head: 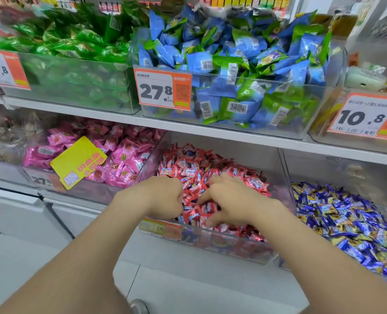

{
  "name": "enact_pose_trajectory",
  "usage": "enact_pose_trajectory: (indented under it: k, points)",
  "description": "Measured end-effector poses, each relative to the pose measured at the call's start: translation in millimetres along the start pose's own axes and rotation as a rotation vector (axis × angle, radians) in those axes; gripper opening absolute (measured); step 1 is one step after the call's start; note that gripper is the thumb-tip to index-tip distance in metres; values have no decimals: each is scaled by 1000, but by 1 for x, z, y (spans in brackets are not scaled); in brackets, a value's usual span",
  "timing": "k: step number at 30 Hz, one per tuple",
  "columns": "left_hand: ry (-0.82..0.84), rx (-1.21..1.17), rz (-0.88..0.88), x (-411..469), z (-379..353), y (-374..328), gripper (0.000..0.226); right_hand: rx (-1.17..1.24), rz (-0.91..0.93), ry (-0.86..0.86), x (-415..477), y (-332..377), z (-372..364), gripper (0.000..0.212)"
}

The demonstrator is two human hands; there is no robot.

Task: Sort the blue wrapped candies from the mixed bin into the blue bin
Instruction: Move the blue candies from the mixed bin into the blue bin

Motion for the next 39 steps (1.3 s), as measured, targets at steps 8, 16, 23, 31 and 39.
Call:
enact_pose_trajectory:
  k: [8,16,23,31,39]
  points:
    - [4,73,87,2,-5,-3,56,-39,-330,-226,-16,-39,31,30]
    - [-90,-3,114,12,1,-8,34,188,-123,-341,-13,-9,34,60]
    - [-299,2,163,5,18,15,44,-63,-208,42,23,-24,-11,74]
    - [-353,-156,-18,24,29,12,16,182,-290,18,-9,-62,10,44]
    - [-305,-156,-279,38,20,-29,45,343,-239,-128,-24,-78,25,22]
Point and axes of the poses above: each hand's wrist, its own x-axis towards the middle knuckle, its own z-axis out of the back of the hand, y = z × x, the point moved 9 cm from there along x, towards the middle knuckle, and after that the axes turned 11 degrees about y, right-handed, at the moved point
